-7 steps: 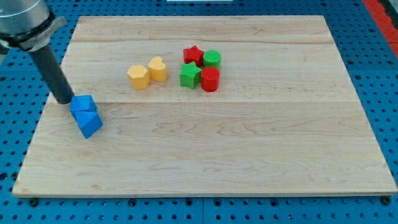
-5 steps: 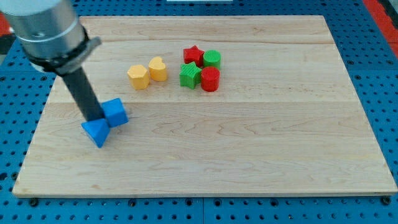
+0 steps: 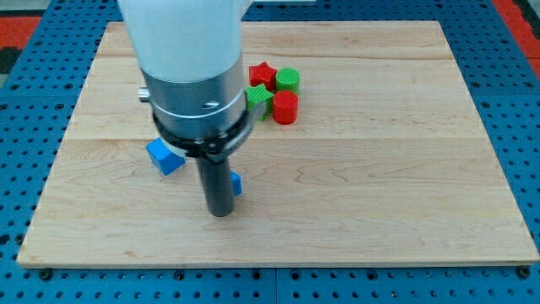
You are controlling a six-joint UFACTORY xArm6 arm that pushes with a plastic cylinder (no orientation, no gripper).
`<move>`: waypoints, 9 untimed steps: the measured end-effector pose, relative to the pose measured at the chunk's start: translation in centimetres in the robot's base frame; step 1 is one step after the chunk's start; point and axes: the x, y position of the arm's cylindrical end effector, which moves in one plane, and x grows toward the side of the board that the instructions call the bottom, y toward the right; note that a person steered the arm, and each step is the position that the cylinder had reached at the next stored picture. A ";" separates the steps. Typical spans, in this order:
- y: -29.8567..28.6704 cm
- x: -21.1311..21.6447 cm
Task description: Slide the blue triangle towards the bottom center
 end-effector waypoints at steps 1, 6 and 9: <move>-4.6 -1.6; 11.5 -6.0; 11.5 0.3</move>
